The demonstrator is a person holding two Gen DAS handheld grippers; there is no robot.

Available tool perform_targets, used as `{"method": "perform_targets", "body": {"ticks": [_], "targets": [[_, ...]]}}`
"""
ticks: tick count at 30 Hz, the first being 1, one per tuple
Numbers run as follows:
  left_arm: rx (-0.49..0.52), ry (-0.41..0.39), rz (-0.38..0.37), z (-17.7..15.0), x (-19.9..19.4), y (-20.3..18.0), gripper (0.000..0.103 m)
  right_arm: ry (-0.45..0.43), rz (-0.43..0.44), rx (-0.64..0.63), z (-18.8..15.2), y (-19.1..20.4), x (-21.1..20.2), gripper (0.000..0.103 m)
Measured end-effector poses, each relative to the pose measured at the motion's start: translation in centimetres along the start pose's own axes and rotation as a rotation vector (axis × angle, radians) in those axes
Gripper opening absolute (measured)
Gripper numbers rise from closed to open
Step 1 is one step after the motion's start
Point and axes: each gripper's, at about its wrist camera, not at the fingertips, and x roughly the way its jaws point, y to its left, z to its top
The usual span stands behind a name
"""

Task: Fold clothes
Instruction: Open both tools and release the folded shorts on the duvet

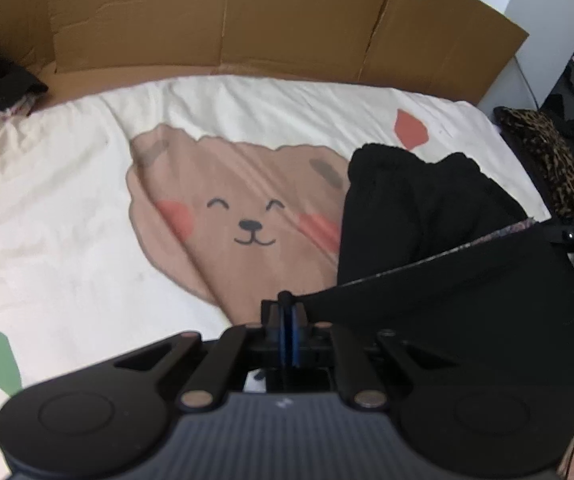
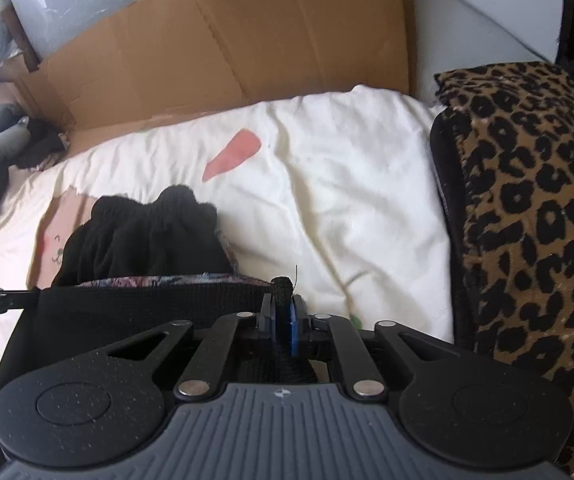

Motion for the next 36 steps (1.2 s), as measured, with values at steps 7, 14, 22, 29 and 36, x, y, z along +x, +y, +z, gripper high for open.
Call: {"method": "perform_targets", "body": {"ticks": [7,14,22,29,36], "targets": [[-0.041,0.034,0.001,-0.3,-0.4,0.5,0.063,-0.038,0.011,-0.009,-0.4,-0.3,-1.3,0.041],[-0.062,0.015,-0.025,0.2,-0.5,0.5,0.05,-0.015,0.031,0.003,-0.6,-0.9,-1.4,0.041],[-0.106,0.05,-0.023,0.6,0.4,0.8,0.039,0.005,0.048,0.007,-0.4,-1.6,-0.4,0.041],[-0.079,0.075,-0.006,0.0,1.5,0.4,0.038,0.045,0.055,0.0,-0.4,-1.8,1.1,0.041],[-0.012,0.106,0.016,0.5,2.0,-0.3,0.038,0.071,0.042,-0.057,-0.5,-0.9,2.7,0.041]]}}
